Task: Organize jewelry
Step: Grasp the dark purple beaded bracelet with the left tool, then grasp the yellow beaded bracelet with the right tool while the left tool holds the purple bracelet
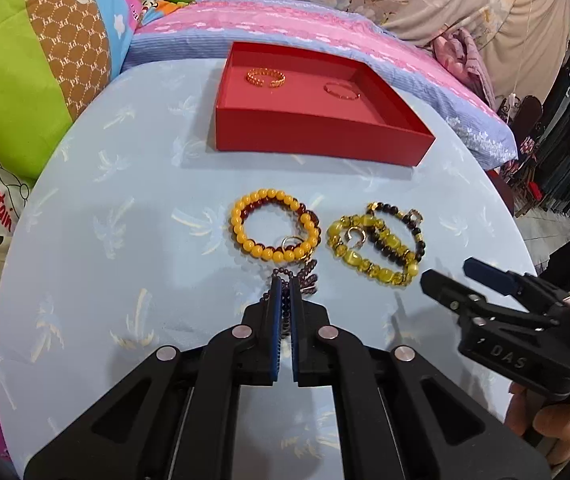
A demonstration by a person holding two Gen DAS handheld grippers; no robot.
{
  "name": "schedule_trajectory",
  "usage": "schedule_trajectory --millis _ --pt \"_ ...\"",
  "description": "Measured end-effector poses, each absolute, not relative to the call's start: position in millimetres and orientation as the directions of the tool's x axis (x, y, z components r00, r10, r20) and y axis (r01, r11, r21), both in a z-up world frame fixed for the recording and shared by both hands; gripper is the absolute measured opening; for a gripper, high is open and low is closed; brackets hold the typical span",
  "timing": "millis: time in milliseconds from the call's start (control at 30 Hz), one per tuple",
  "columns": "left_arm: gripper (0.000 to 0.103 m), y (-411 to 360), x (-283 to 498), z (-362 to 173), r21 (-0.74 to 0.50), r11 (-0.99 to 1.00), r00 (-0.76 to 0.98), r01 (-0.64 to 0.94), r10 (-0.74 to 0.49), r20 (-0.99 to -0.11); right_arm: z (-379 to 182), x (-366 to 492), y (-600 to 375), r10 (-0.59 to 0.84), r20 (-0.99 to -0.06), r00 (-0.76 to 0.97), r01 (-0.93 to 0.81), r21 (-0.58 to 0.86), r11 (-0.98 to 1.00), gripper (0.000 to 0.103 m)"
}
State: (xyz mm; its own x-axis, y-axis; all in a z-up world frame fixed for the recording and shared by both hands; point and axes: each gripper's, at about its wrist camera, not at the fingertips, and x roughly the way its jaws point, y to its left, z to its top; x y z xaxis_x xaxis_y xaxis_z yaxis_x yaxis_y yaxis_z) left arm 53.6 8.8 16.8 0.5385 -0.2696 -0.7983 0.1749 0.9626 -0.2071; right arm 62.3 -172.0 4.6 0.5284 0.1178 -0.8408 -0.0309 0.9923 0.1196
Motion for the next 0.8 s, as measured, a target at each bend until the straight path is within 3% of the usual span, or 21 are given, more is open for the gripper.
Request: schedule_trajectory --millis 167,500,733,800 --pt "0.003 10 55 23 -0.211 0.962 0.551 0.172 -0.272 -0.789 4 67 -167 0.117 -0.835 0.538 -0.038 0.115 0.993 0.059" --pt "0.003 11 58 20 -0.209 0.965 0.544 0.157 -0.261 -0.797 -2 87 -159 0.124 -0.837 0.533 -0.056 0.111 0.992 0.036" --pt "0.003 13 61 16 -0.21 0.966 0.537 0.148 -0.257 -0.804 -6 93 -155 0.123 -0.836 0.534 -0.067 0.103 0.992 0.032" --pt "0.003 13 62 15 -0.209 0.967 0.536 0.148 -0.256 -0.805 -6 93 -155 0.119 -0.836 0.535 -0.068 0.098 0.993 0.025"
